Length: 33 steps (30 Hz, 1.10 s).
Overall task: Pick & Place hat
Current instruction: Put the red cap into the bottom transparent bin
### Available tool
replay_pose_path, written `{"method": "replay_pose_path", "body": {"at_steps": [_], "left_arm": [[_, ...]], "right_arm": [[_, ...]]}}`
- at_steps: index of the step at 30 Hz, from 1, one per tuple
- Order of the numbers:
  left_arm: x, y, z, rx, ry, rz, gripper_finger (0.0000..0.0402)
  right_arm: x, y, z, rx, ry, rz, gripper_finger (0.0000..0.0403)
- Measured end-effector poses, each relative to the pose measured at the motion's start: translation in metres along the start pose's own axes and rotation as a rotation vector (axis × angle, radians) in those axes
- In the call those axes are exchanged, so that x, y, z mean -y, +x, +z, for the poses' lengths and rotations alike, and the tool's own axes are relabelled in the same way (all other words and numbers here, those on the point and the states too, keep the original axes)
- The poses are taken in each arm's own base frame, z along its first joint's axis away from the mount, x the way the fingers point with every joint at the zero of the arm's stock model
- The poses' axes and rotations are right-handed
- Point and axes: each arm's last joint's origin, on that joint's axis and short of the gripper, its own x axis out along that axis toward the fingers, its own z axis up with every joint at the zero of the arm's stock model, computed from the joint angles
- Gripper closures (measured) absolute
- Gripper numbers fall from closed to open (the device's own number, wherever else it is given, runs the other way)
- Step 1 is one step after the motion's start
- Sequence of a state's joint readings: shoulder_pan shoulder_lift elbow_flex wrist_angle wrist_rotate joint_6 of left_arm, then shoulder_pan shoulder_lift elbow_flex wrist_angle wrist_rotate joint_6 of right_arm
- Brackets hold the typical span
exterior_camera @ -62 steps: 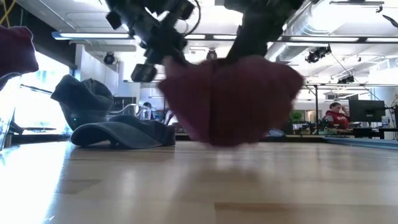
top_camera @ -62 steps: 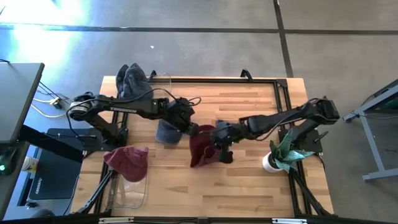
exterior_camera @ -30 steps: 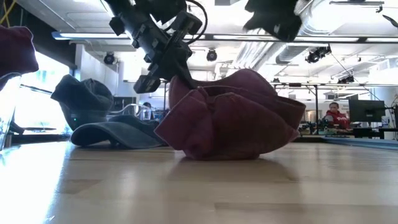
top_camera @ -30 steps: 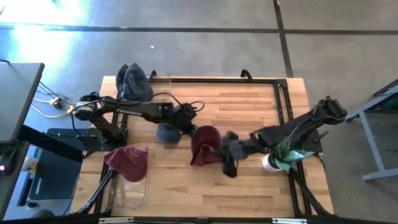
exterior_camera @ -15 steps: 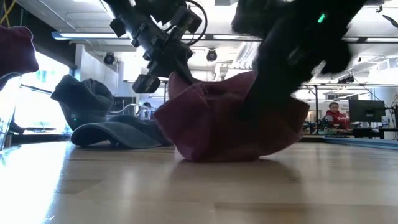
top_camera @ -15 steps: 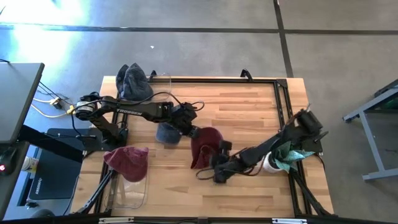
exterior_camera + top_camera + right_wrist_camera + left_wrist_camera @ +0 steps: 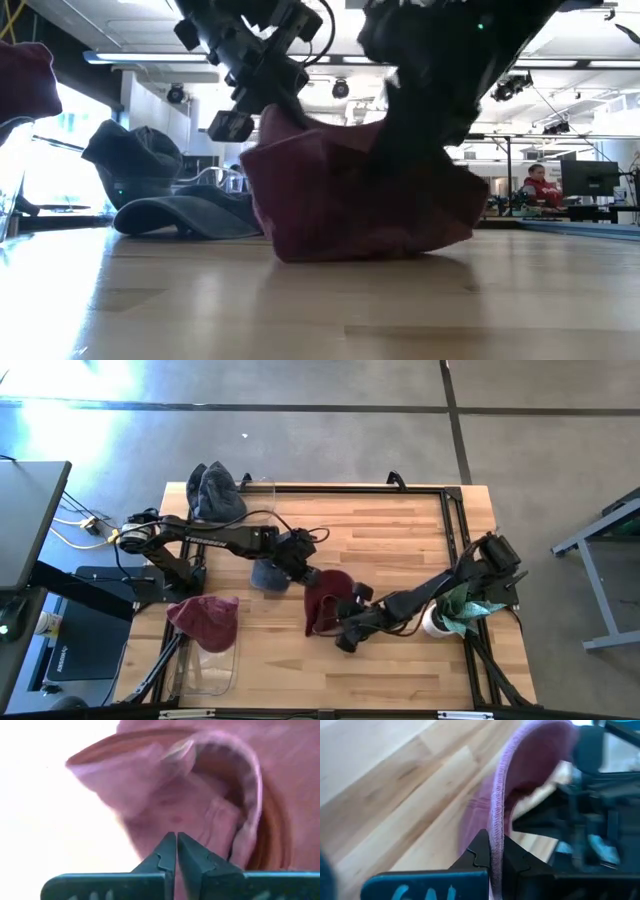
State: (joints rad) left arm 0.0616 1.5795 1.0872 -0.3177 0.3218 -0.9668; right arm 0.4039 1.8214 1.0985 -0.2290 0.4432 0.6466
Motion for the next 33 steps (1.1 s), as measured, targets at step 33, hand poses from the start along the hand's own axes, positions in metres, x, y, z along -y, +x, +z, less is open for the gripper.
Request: {"method": "replay_pose_path", "body": {"at_steps": [33], "left_arm": [[0.015,-0.015,0.008,0.065,-0.023,0.024,0.0401]], "right_arm": [[0.028,-0.108,0.038,0.091,0.117,0.038,0.0280]]}}
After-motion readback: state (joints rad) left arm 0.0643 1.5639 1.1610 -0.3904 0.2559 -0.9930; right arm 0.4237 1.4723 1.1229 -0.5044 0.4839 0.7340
